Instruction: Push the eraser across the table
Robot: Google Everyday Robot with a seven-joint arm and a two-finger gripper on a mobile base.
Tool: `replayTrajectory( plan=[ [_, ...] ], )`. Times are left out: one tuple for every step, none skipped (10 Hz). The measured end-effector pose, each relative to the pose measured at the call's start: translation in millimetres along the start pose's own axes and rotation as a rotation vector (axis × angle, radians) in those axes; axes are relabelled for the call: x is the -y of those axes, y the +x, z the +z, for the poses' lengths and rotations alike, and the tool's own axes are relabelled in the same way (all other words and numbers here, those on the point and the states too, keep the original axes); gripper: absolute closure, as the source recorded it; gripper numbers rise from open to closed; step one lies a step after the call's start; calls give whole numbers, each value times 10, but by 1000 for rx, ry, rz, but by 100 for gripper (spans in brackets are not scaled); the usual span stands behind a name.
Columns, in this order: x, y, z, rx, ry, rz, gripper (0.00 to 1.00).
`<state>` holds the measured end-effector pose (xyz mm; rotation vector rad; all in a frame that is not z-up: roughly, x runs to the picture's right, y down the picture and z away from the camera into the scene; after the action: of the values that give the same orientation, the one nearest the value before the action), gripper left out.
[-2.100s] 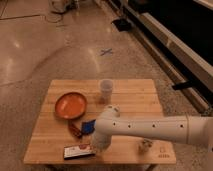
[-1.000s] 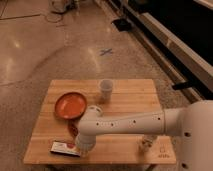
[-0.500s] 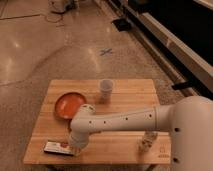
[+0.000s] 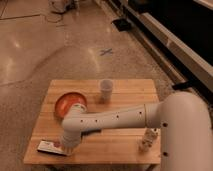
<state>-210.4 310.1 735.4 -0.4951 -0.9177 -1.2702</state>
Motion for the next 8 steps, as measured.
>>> replayTrajectory(
  plan=[
    [74, 4, 10, 2, 5, -14, 100],
    [135, 8, 18, 2, 9, -28, 100],
    [234, 12, 30, 4, 15, -49, 100],
    [295, 18, 37, 4, 19, -61, 100],
    [352, 22, 42, 5, 22, -72, 100],
    [408, 25, 50, 5, 25, -84, 100],
    [475, 29, 58, 5, 30, -97, 100],
    [517, 31, 58, 5, 32, -106, 100]
  ],
)
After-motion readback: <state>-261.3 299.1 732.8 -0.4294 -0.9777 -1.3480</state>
